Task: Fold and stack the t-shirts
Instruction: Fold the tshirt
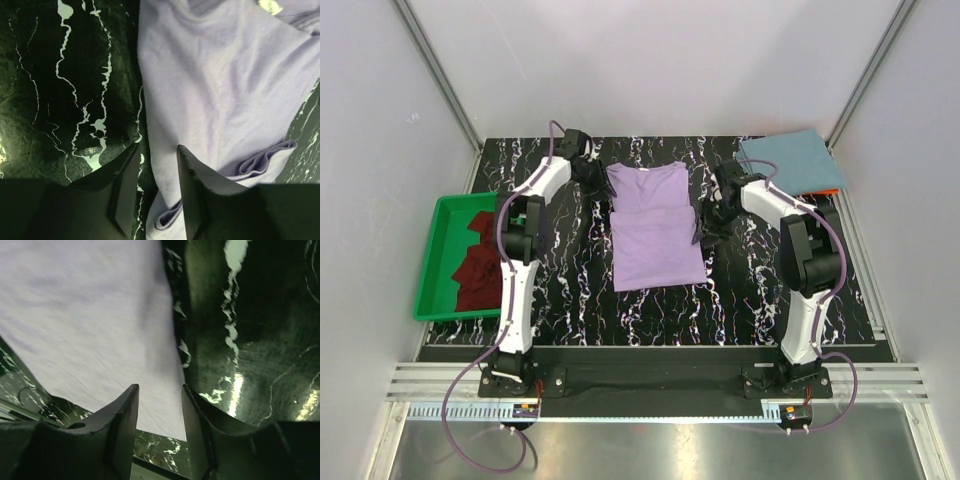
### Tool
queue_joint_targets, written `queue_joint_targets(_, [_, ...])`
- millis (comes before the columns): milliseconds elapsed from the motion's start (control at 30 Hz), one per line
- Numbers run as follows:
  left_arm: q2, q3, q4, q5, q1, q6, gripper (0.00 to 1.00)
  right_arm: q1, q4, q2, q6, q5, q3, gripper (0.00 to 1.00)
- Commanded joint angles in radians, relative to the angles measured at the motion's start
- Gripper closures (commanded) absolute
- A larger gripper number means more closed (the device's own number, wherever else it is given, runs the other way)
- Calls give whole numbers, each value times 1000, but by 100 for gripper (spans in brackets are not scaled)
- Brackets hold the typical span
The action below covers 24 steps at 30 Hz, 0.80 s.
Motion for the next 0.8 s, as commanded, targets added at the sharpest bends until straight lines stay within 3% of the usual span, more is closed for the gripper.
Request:
queue_joint_targets(0, [28,9,-5,15,2,-14,64,-21,-33,-58,-40,22,-40,53])
queue_joint_targets(133, [47,27,-2,32,4,-31,90,-35,-18,-54,-38,-36,-85,57])
queue_joint_targets(233, [59,36,12,53,11,-65,100,-35,10,-90,-18,-75,-166,58])
queue_joint_targets(367, [61,38,24,55,18,-86,100,-35,62,-165,8,-112,-286,58])
queue_joint_targets(600, [47,36,51,76,33,-112,100,-35,131,-228,17,-193,-403,70])
queue_joint_targets(767, [59,49,67,99,38,-134,100,-35,174,-203,37,-219,-426,68])
